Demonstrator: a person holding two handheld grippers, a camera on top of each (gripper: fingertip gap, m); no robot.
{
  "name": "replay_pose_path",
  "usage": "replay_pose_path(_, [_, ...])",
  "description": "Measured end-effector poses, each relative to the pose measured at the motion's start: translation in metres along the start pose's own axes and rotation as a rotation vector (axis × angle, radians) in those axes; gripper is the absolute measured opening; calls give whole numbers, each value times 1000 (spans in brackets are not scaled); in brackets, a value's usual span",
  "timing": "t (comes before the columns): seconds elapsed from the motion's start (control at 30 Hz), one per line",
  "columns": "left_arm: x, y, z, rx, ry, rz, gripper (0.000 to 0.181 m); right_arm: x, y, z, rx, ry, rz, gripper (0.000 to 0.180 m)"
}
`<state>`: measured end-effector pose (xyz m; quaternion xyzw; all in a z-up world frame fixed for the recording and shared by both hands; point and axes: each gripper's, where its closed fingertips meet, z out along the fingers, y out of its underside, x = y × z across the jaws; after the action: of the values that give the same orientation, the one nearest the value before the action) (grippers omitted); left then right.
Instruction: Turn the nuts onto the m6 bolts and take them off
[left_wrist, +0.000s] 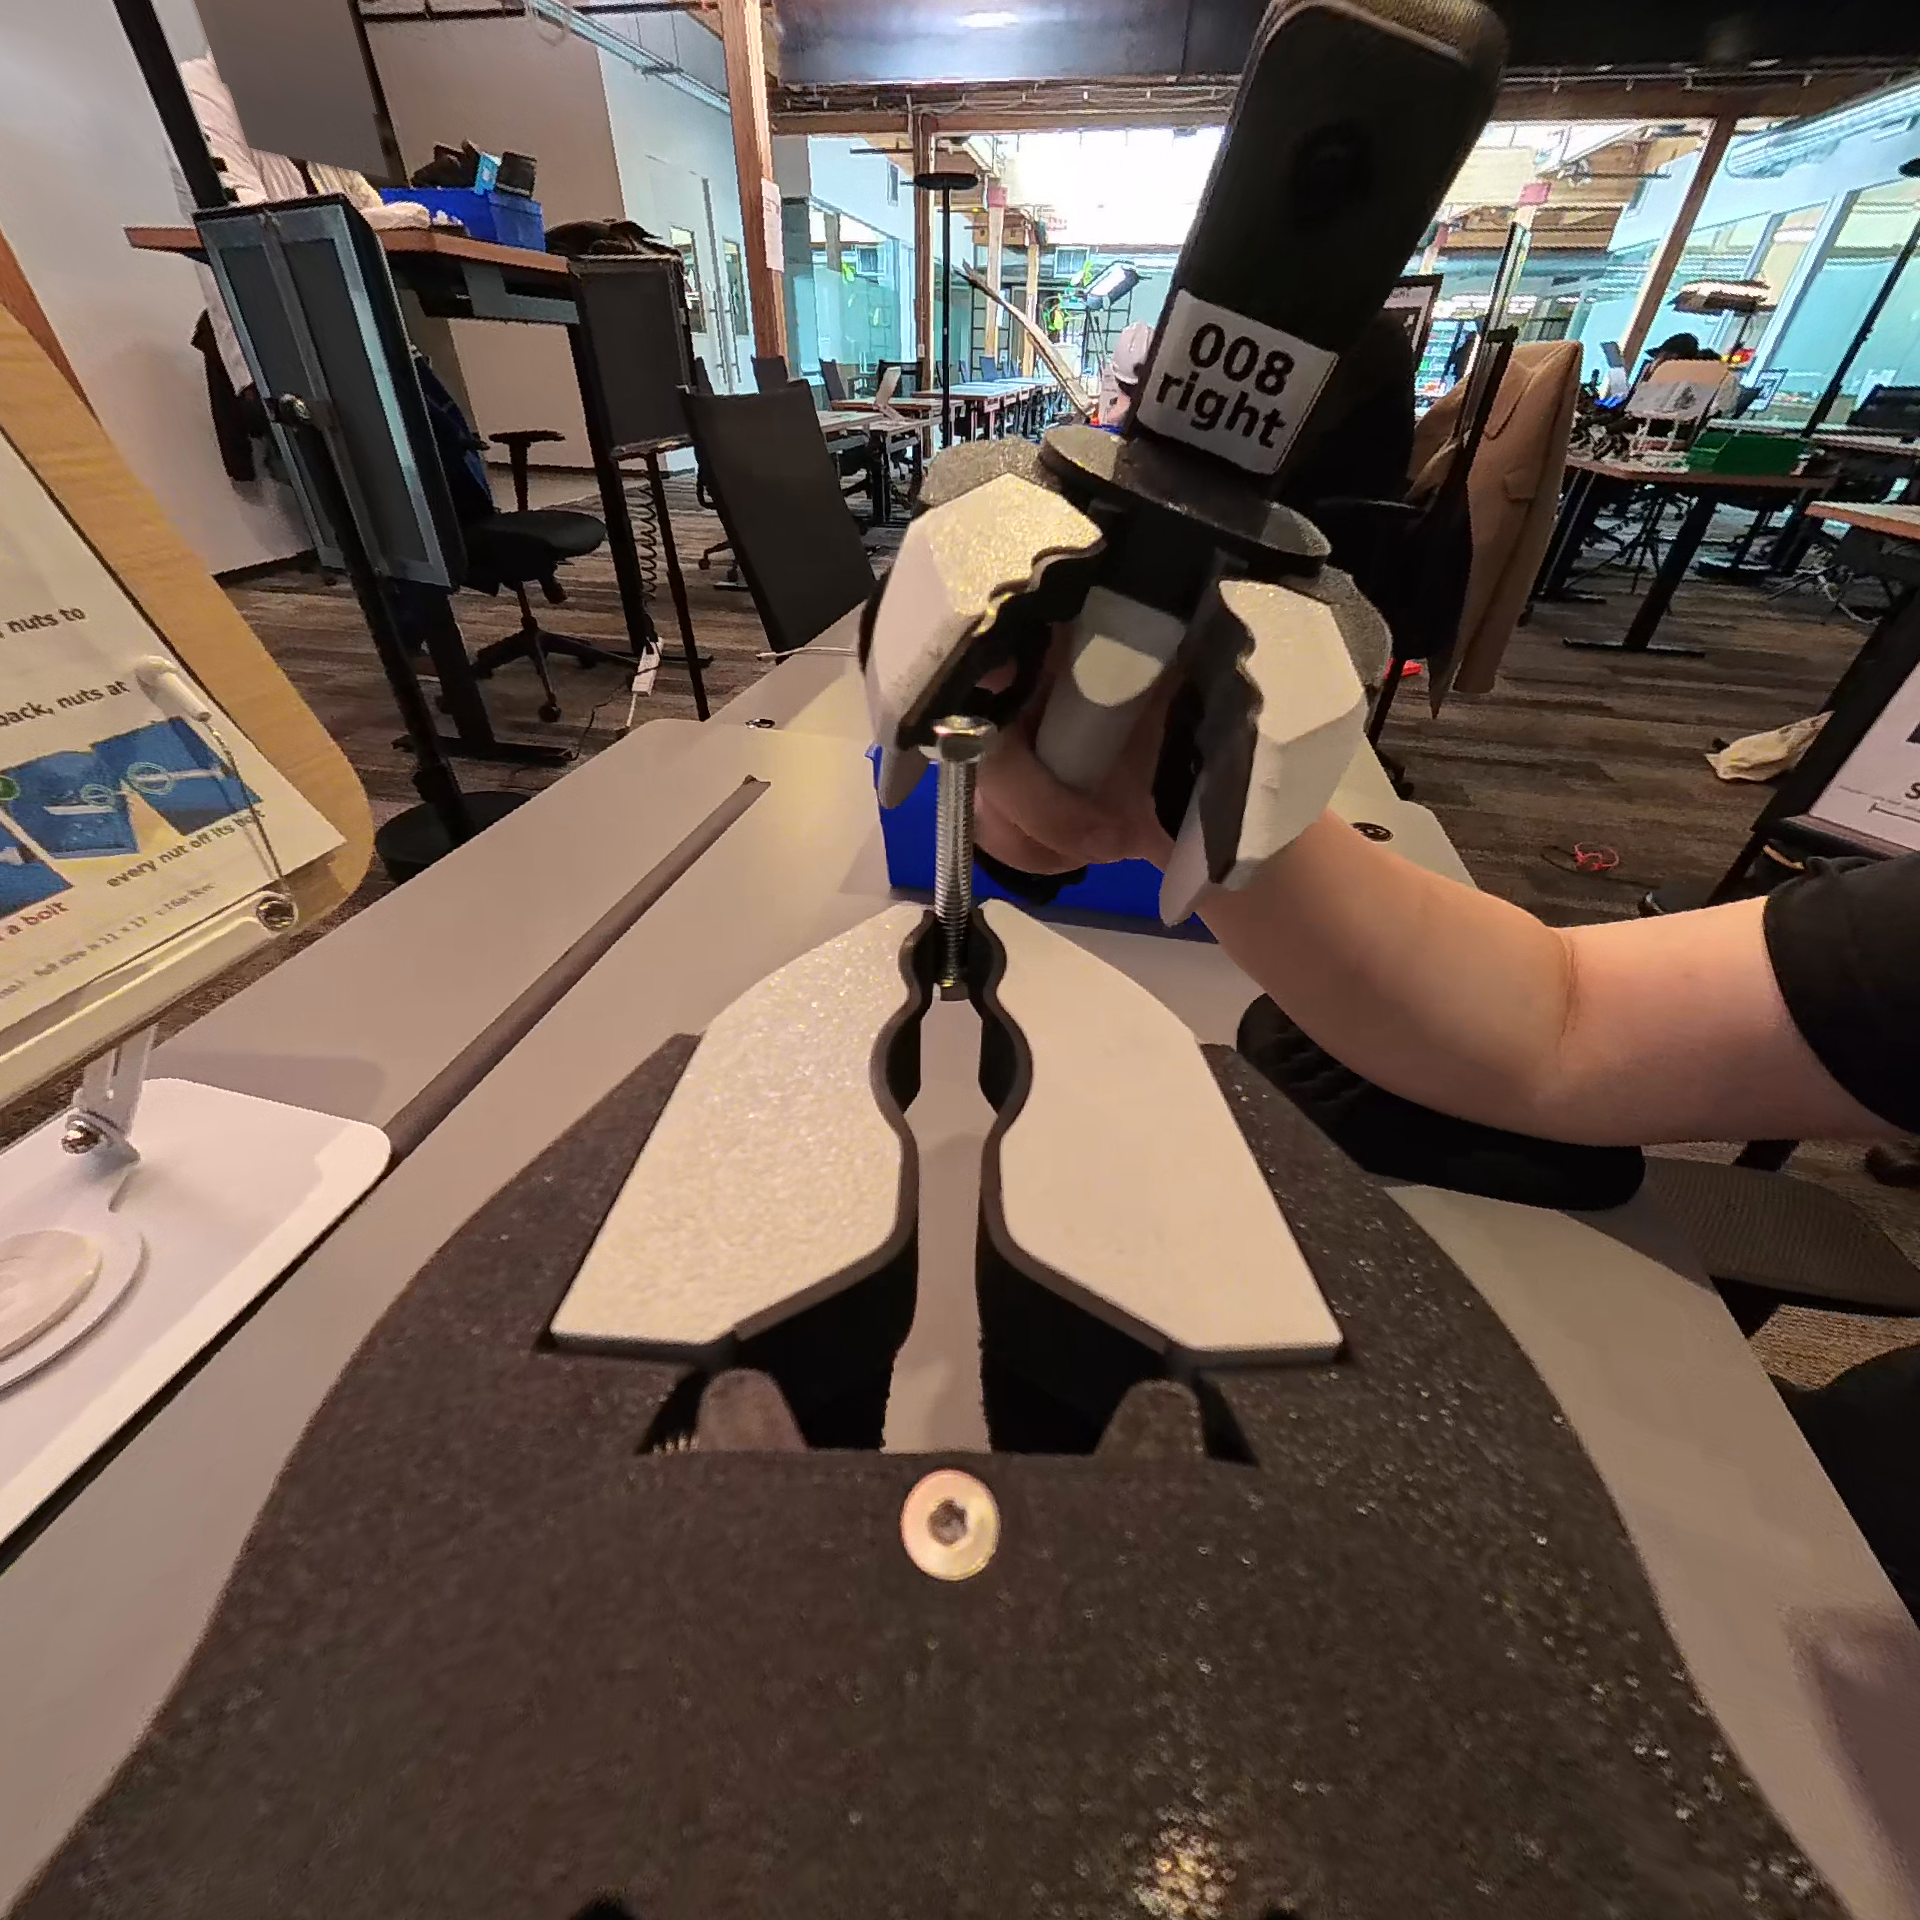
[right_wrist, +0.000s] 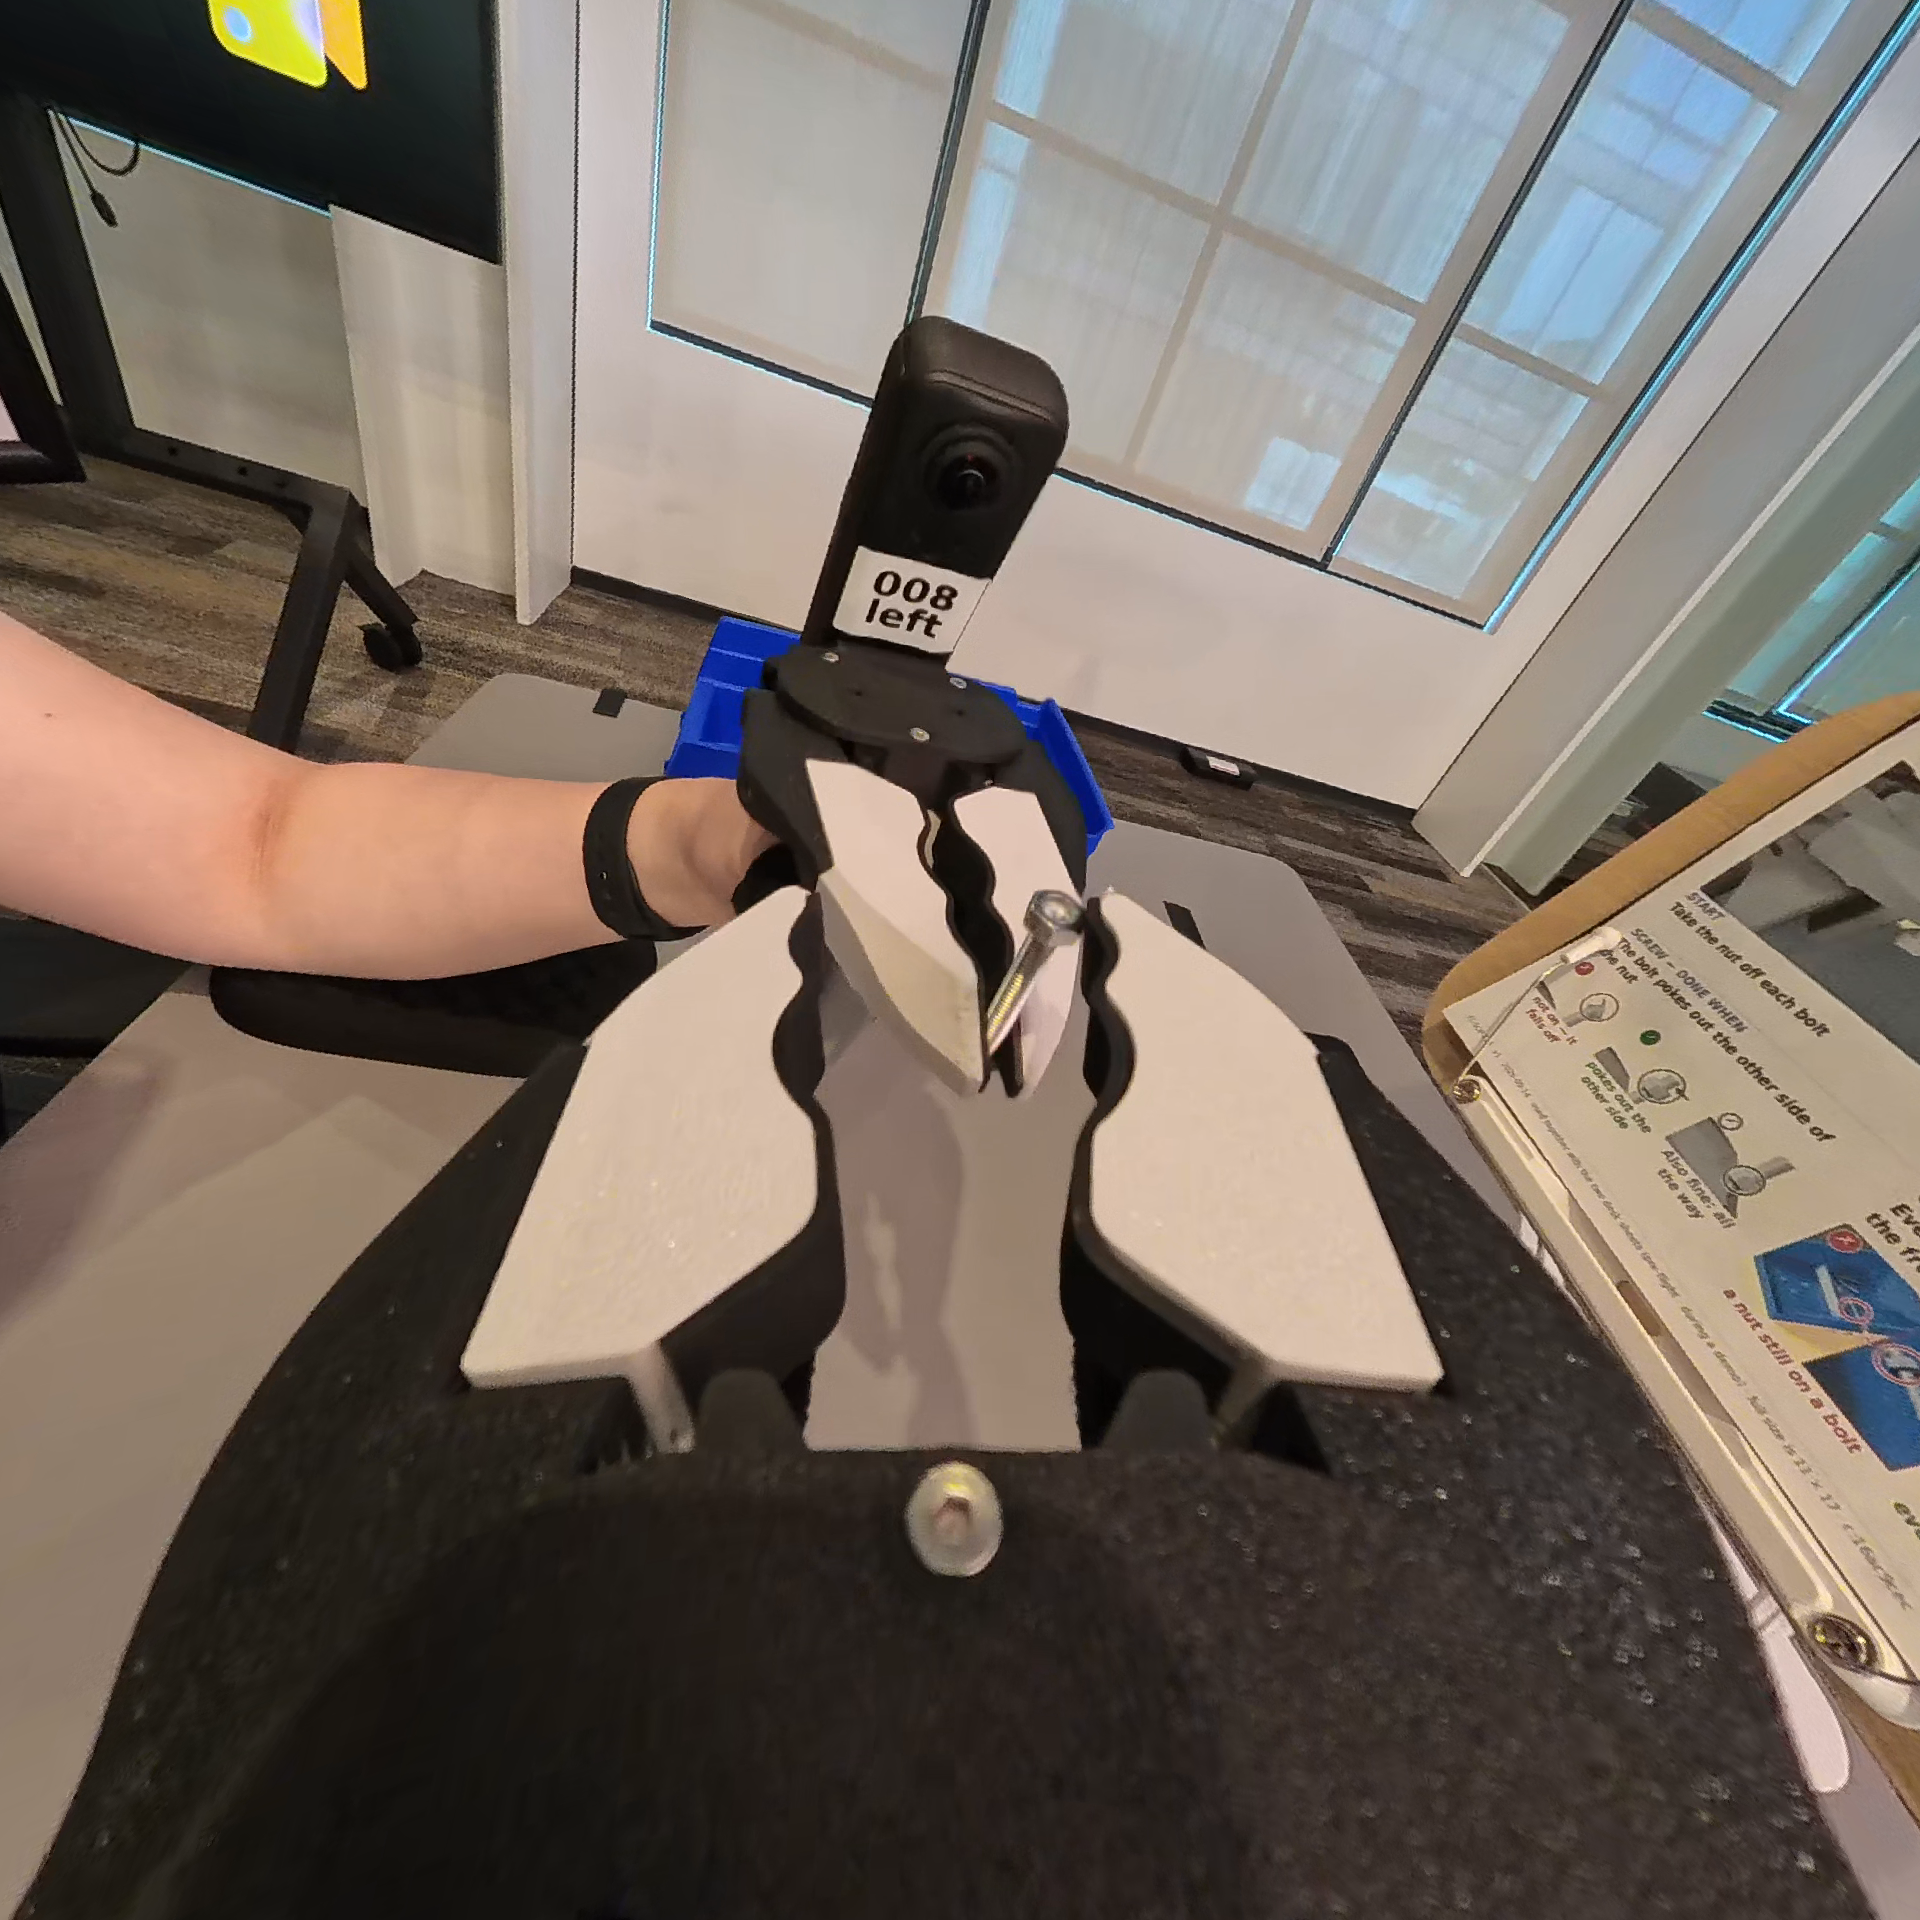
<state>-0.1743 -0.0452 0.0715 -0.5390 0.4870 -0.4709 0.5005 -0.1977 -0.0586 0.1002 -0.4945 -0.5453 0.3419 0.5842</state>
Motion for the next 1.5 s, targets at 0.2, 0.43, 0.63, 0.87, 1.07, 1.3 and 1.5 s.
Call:
replay_pose_path(0.2, [4, -1, 1, 8, 26, -14, 5, 13, -5, -7, 29, 68, 28, 35])
replay_pose_path(0.43, [8, 0, 3, 0, 38, -12, 5, 11, -1, -7, 32, 8, 99, 14])
replay_pose_path(0.63, [19, -2, 3, 6, 114, -29, 5, 3, -6, -10, 73, -65, 123, 10])
replay_pose_path(0.87, [64, -2, 1, -10, 422, -136, 5, -31, -16, -21, 156, -313, 89, 10])
replay_pose_path(1.07, [56, -3, 7, -19, 358, -166, 5, -21, -12, -19, 108, -226, 86, 10])
replay_pose_path(1.3, [0, 5, 10, -88, -56, -153, 5, 24, 9, -7, -46, 80, 165, 10])
replay_pose_path(1.5, [-6, 7, 8, -119, -119, -130, 5, 27, 11, -7, -50, 93, 186, 10])
